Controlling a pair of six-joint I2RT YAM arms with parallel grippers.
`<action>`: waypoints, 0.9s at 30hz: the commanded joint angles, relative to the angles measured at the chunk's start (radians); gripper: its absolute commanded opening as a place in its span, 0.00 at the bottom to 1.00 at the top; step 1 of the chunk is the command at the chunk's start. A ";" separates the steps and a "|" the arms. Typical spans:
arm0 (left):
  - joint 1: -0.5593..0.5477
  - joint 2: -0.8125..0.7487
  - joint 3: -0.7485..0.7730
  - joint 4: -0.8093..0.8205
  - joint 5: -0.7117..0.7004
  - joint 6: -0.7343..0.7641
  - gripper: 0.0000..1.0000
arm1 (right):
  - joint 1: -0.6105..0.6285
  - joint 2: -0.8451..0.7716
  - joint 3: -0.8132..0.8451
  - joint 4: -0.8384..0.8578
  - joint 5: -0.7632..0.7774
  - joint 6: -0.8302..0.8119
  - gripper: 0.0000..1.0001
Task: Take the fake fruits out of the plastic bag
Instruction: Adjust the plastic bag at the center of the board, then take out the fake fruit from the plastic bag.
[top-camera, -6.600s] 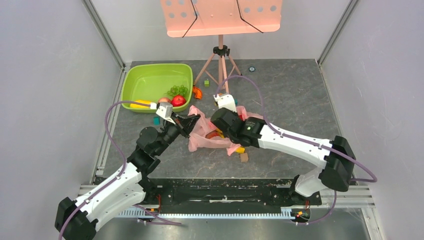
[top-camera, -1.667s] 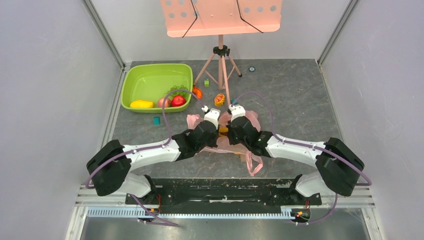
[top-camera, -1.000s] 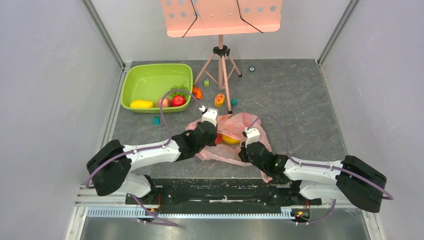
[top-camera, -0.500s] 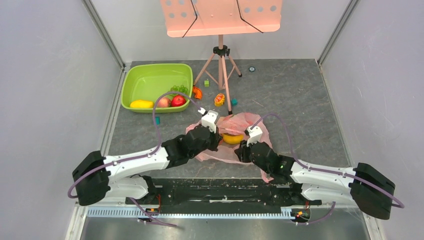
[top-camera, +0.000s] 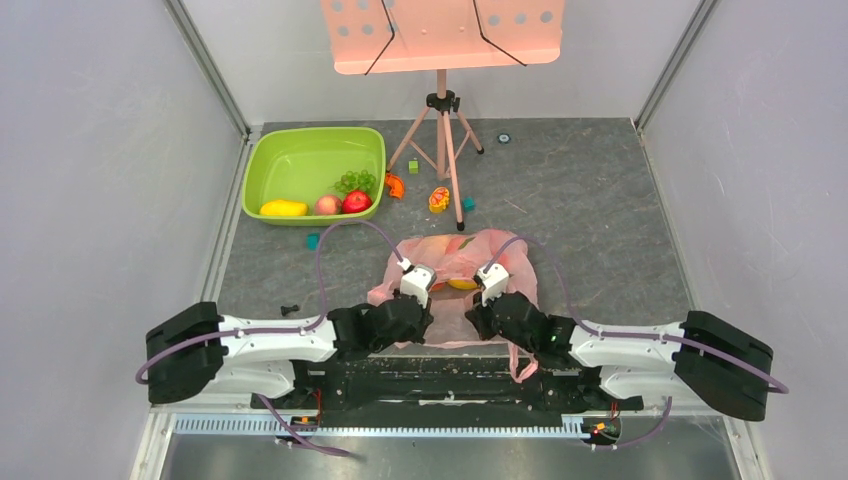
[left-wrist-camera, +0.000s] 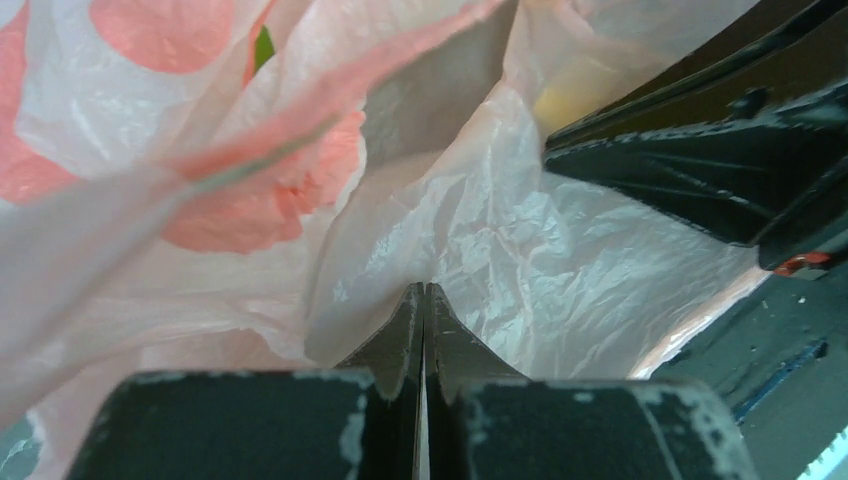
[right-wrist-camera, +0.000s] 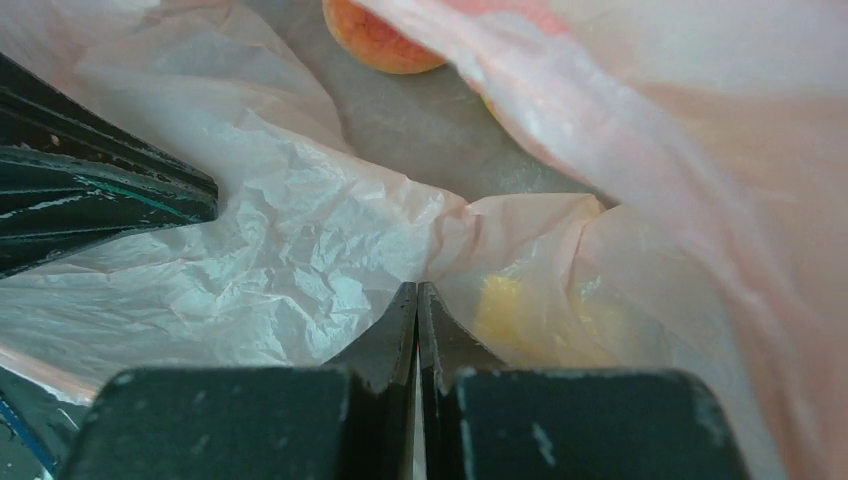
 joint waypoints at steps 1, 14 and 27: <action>-0.020 0.016 -0.026 0.041 -0.087 -0.094 0.02 | 0.012 0.000 0.021 0.012 0.066 -0.007 0.01; -0.025 0.048 -0.042 0.041 -0.113 -0.114 0.02 | 0.011 0.011 0.263 -0.177 0.108 -0.225 0.44; -0.026 0.020 -0.051 0.038 -0.138 -0.119 0.02 | -0.167 0.210 0.483 -0.382 -0.224 -0.490 0.46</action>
